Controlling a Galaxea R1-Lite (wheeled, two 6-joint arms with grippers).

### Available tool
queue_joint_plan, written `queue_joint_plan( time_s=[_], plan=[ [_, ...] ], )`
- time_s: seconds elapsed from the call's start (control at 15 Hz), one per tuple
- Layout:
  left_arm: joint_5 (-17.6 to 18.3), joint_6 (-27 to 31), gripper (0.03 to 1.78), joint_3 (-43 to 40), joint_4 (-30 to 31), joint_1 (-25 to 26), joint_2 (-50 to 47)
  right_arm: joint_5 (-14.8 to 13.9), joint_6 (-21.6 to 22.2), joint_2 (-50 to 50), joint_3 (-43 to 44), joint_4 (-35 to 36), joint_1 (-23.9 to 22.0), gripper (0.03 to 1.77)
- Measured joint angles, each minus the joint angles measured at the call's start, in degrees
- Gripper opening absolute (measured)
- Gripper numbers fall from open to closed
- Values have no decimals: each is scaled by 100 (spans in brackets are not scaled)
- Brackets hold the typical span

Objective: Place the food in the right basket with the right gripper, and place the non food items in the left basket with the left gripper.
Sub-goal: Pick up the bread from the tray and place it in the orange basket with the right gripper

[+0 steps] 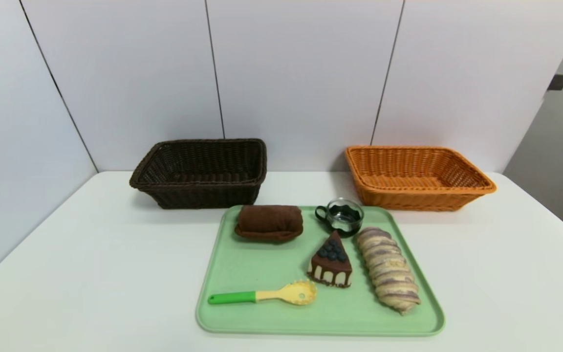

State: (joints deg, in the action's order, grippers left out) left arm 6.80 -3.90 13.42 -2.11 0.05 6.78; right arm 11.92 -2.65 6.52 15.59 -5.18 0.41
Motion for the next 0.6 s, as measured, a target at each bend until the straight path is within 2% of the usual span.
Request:
queue_joint_plan(
  time_s=[0.13,0.4,0.6],
  plan=[
    [55,-119,169,435,450,-5,820,56,-85,629,419,133,158,171],
    [116,-282,169,1620,1721,-10,2875,138,-316,2384,1510,951,352,171],
    [127,-304,169,2470,2209,-15,4278,190,-357,3860,2644,1231,418,171]
  ],
)
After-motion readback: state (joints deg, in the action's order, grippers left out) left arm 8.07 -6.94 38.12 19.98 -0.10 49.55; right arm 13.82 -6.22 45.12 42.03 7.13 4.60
